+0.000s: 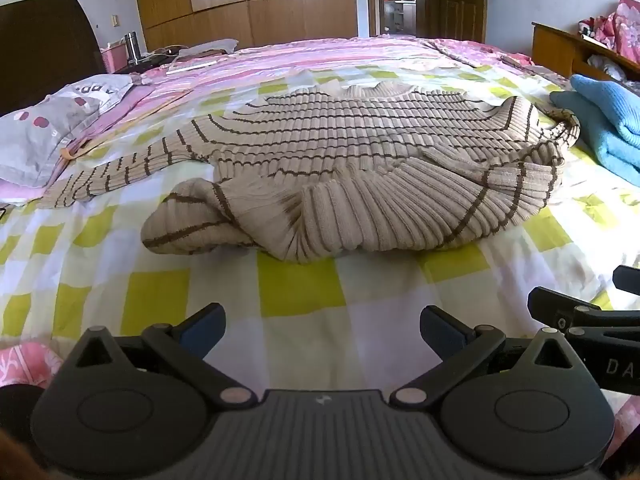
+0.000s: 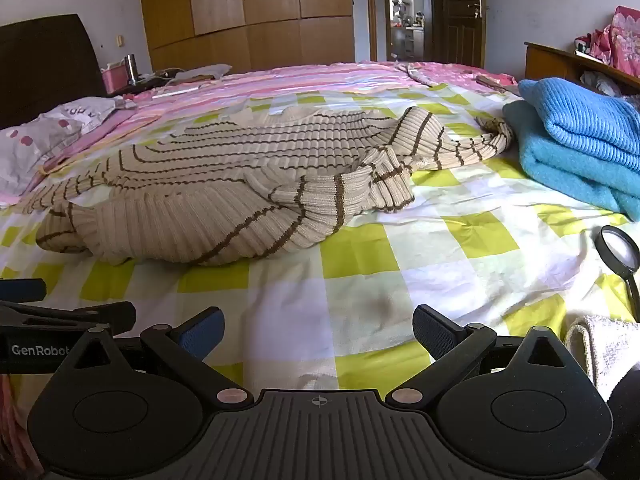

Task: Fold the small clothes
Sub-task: 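Approach the crumpled beige striped sweater with both tools open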

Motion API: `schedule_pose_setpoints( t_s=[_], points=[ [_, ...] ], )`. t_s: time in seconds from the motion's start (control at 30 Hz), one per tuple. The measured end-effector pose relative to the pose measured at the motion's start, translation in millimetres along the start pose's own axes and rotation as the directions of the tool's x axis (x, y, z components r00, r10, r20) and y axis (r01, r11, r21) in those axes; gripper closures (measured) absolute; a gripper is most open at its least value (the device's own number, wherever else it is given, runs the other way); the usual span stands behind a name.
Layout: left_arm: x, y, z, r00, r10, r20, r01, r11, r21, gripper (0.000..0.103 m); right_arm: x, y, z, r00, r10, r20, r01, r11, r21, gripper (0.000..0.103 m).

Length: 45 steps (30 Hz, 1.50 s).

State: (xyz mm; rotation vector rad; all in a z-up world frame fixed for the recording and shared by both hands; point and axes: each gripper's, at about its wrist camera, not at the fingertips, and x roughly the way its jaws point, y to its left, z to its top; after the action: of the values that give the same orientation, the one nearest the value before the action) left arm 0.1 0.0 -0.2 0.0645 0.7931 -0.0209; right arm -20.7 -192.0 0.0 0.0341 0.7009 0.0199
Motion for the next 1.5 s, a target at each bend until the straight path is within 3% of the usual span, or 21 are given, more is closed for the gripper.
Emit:
schedule_pose_setpoints(
  t_s=[0.67,1.17,1.5],
  points=[
    [5,0,-1,1.0,-0.019,-0.02,0.018,1.0,-0.011,0.0,0,-1,-2,1.0,0.02,0.0,-0.02,1.0,0.014,0.003],
    [5,1,-1,0.999,-0.028,-0.03,0.028,0.999,-0.025,0.0,-2,2,1,0.997,0.081,0.01,-0.081,0.997,0.011,0.002],
    [-4,21,16,0.998,-0.045,0.043,0.048,0.996,-0.074,0.0,1,5,24,0.993,0.112,0.048,-0.111,0.994,-0.026,0.003]
  ],
)
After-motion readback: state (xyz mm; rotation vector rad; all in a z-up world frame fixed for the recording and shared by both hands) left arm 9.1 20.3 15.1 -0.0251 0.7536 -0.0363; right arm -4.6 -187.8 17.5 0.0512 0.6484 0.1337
